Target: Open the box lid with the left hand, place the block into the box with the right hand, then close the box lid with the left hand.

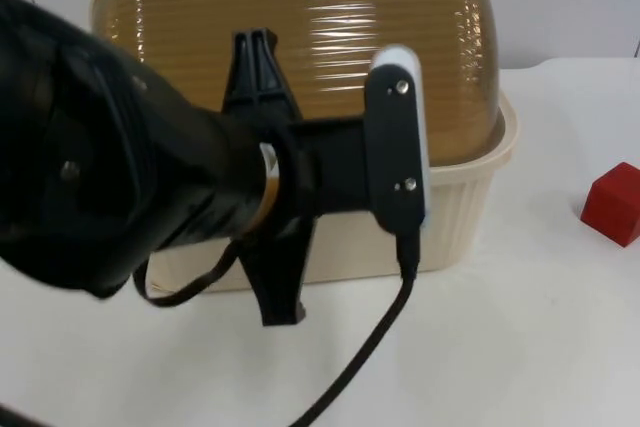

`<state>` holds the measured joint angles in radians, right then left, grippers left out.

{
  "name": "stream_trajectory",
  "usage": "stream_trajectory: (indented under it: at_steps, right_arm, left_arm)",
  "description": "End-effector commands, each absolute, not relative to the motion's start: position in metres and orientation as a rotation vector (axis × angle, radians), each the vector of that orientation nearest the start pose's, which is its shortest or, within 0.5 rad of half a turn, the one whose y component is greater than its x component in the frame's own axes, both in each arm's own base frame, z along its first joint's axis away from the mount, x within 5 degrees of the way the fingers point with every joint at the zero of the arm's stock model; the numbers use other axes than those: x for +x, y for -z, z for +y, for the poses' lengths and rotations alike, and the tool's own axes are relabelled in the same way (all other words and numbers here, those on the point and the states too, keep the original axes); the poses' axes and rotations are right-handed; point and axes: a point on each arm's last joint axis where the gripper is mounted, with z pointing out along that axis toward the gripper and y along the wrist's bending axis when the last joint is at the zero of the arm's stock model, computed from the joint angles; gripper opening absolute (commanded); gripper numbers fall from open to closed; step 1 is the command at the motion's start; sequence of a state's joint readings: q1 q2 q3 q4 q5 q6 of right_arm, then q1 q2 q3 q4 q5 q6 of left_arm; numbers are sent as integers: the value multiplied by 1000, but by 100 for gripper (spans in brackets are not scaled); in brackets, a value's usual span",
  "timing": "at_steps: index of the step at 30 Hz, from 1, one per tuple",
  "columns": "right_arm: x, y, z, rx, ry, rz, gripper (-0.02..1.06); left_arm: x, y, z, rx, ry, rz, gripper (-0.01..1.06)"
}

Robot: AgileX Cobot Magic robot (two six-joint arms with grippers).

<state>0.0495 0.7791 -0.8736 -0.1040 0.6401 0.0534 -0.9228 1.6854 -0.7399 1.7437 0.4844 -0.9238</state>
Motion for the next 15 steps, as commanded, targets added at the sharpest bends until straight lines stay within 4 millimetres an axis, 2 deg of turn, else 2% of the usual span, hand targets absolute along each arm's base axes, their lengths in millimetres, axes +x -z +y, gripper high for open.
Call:
stream_trajectory:
  at_steps: [1, 7, 15]
  right_arm:
    - [150, -379, 1, -39, 61, 2006, 105]
    - [150, -379, 1, -39, 61, 2006, 105]
    - [149, -378, 0, -39, 64, 2017, 105]
  left_arm:
    - [228, -172, -223, 1587, -502, 1630, 0]
    - [230, -172, -223, 1594, -490, 1629, 0]
    - [221, -170, -232, 1667, -426, 1586, 0]
